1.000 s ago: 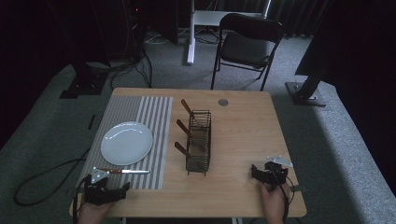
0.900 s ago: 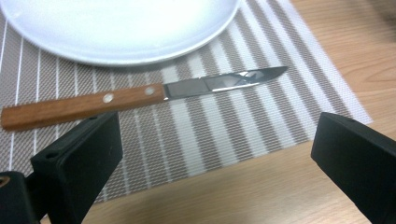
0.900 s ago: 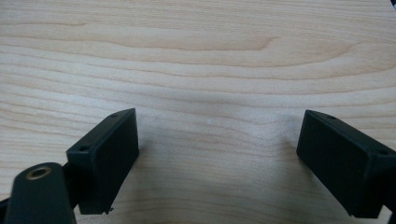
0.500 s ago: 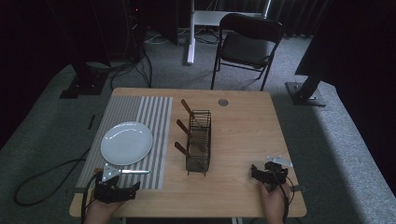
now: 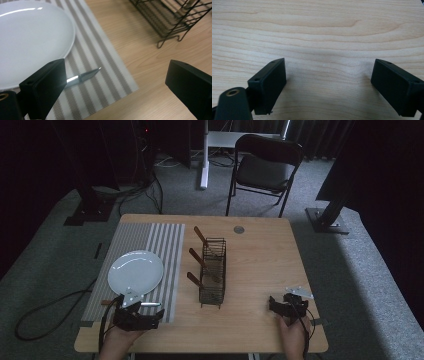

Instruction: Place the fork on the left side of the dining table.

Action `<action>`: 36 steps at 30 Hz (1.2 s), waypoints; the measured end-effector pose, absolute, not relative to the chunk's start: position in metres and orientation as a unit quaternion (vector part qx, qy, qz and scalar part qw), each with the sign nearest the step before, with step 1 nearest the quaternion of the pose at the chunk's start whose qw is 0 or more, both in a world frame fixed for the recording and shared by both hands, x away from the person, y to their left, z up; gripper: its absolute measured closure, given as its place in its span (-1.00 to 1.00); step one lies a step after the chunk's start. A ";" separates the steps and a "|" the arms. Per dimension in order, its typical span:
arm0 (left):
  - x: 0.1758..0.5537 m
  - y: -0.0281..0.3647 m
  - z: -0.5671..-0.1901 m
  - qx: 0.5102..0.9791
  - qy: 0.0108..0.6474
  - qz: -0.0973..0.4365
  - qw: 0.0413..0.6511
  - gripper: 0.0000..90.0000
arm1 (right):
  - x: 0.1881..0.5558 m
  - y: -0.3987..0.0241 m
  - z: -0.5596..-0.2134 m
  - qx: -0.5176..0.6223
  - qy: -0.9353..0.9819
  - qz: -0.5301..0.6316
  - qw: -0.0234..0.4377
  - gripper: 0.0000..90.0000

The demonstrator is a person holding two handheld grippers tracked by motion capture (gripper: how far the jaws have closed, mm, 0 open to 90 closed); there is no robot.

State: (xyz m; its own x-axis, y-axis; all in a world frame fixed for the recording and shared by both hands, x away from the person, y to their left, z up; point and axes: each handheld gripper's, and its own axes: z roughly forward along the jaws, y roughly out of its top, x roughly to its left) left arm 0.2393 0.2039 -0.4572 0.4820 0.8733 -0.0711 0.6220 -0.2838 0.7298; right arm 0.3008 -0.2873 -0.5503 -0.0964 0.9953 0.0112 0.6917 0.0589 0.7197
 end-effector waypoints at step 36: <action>0.268 0.127 -0.413 0.768 0.433 0.117 0.458 -0.46 | 0.301 -0.287 -0.551 0.618 0.680 0.294 0.260 -0.71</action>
